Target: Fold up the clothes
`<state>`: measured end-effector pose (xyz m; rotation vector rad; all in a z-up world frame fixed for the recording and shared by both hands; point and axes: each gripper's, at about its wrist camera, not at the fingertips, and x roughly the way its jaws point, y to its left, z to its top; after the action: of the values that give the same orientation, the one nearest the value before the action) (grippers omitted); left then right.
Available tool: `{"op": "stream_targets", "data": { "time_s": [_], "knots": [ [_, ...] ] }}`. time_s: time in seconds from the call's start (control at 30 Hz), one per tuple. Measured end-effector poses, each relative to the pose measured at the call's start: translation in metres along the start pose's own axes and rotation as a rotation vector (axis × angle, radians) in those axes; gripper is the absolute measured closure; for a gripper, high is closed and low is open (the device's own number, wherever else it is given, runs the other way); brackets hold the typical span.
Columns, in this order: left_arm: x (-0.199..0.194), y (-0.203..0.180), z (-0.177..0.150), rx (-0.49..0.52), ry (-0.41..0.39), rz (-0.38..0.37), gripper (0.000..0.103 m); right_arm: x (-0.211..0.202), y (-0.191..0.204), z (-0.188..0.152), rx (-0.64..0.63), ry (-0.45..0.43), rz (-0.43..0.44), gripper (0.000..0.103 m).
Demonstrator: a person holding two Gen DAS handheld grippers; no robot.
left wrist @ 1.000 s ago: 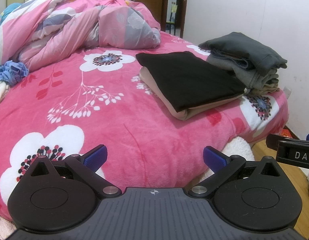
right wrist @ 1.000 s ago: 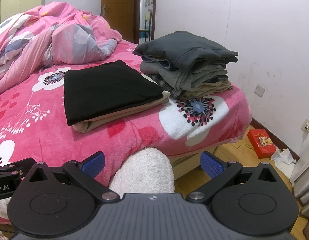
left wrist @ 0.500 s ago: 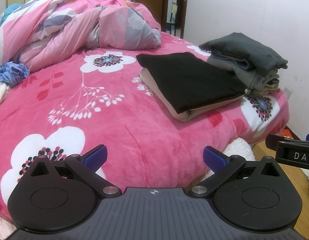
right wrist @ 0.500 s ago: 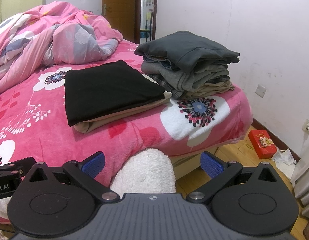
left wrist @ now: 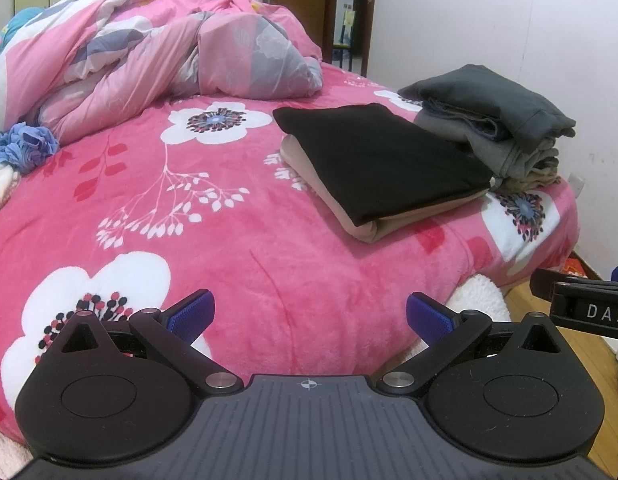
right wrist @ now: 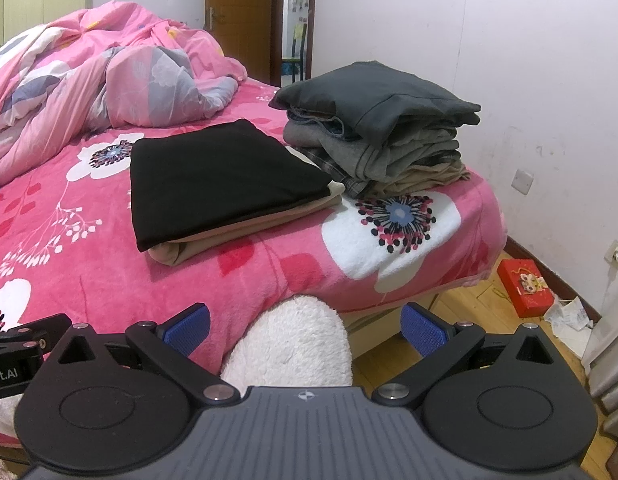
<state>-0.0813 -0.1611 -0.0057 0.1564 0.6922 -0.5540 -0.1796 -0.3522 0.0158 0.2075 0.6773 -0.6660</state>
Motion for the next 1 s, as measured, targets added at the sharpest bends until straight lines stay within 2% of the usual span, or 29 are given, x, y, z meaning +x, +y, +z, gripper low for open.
{"op": "stream_targets", "data": {
  "time_s": [1.0],
  "knots": [
    [0.0000,-0.0009,-0.0024,0.002,0.005,0.000,0.000,-0.0021,-0.0009,-0.0029,0.007,0.003,-0.004,0.000]
  ]
}}
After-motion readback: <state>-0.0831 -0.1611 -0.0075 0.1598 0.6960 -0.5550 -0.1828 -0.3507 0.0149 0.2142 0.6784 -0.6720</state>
